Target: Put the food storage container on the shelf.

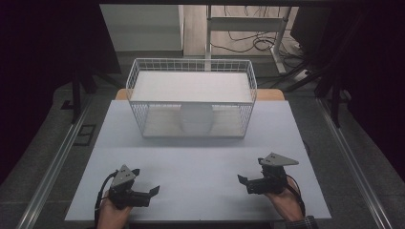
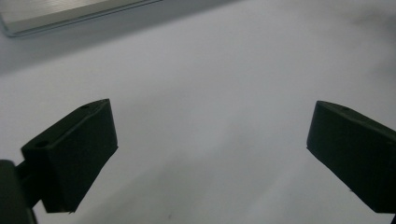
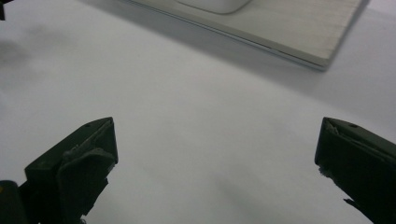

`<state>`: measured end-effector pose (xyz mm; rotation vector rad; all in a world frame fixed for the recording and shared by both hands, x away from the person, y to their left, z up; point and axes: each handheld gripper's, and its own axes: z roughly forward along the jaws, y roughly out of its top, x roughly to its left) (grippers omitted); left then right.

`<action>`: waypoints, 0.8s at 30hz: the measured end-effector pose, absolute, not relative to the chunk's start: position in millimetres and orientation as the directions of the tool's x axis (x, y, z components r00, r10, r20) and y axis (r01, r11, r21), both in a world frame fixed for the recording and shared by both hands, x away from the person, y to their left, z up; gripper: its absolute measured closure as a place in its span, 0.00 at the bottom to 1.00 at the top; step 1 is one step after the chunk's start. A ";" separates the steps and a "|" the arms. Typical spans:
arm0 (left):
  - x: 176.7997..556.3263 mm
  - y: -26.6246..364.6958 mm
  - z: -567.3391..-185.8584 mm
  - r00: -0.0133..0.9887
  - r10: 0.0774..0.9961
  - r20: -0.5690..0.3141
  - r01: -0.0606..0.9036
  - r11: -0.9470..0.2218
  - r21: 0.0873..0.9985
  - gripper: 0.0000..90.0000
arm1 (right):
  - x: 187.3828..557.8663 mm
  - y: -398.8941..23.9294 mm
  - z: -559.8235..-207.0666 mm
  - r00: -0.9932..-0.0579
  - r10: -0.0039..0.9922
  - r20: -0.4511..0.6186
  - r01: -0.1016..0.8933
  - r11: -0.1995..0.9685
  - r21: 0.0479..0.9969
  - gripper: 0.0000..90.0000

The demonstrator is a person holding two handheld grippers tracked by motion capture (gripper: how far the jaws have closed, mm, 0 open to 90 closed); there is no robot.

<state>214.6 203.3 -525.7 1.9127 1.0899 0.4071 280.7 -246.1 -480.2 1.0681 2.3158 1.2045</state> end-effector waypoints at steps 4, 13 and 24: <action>209.7 209.0 -526.7 0.543 0.830 -0.129 0.536 -0.224 0.814 0.00 | 273.5 -257.1 -483.6 -0.648 0.759 0.061 0.484 0.349 0.802 0.00; 199.9 222.3 -531.9 0.514 0.847 -0.139 0.556 -0.205 0.805 0.00 | 257.2 -273.8 -499.6 -0.619 0.784 0.048 0.516 0.359 0.778 0.00; 197.1 225.4 -535.3 0.497 0.853 -0.157 0.589 -0.199 0.783 0.00 | 250.2 -275.2 -511.8 -0.622 0.782 0.043 0.565 0.411 0.715 0.00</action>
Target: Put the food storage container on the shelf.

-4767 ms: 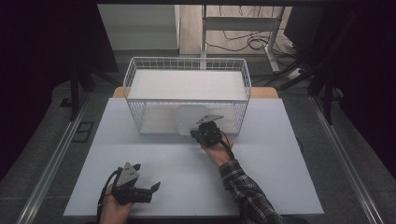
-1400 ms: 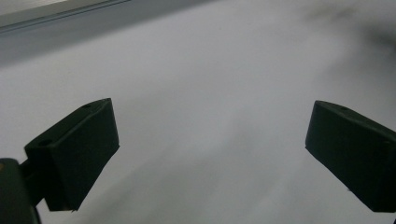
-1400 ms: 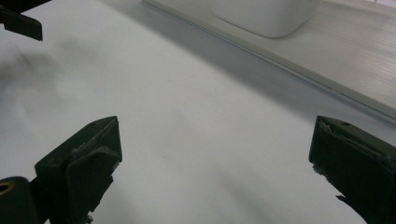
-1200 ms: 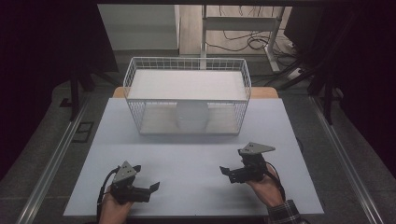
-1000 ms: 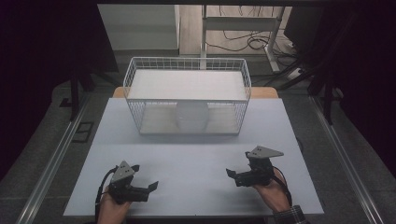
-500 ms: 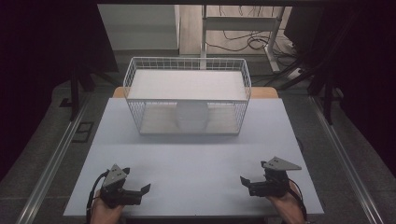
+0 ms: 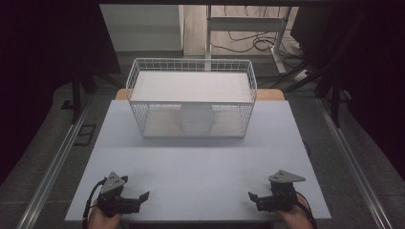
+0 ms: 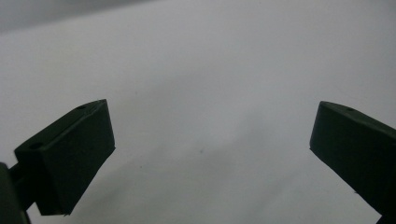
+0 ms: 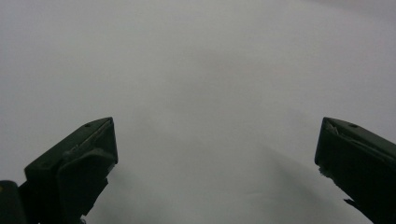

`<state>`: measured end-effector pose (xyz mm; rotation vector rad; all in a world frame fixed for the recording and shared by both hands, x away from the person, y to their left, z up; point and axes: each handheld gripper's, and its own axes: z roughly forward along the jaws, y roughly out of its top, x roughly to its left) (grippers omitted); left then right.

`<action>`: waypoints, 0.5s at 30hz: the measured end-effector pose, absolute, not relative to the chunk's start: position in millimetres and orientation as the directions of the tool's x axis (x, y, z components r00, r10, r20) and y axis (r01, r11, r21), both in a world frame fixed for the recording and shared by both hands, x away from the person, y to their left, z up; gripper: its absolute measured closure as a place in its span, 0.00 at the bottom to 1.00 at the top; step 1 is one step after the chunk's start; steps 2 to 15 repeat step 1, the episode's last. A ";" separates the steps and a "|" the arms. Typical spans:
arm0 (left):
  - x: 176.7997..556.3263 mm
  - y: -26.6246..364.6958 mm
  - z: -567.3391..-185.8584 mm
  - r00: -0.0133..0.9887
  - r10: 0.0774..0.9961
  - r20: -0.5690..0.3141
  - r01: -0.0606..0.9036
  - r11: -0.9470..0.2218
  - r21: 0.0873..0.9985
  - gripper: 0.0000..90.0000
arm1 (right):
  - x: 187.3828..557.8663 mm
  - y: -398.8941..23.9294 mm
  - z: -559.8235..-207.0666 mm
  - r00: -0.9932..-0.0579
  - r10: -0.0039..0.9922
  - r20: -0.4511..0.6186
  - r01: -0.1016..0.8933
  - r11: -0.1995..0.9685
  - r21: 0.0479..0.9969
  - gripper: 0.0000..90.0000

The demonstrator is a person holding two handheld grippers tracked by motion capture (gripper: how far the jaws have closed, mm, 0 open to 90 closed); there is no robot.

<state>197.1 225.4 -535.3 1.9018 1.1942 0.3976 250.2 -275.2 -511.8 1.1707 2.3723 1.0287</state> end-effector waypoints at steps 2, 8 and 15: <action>197.2 225.3 -535.3 0.498 0.853 -0.157 0.589 -0.200 0.783 0.00 | 250.3 -275.0 -512.3 -0.621 0.783 0.044 0.569 0.410 0.713 0.00; 197.2 225.3 -535.3 0.498 0.853 -0.157 0.589 -0.200 0.783 0.00 | 250.3 -275.0 -512.3 -0.621 0.783 0.044 0.569 0.410 0.713 0.00; 197.2 225.3 -535.3 0.498 0.853 -0.157 0.589 -0.200 0.783 0.00 | 250.3 -275.0 -512.3 -0.621 0.783 0.044 0.569 0.410 0.713 0.00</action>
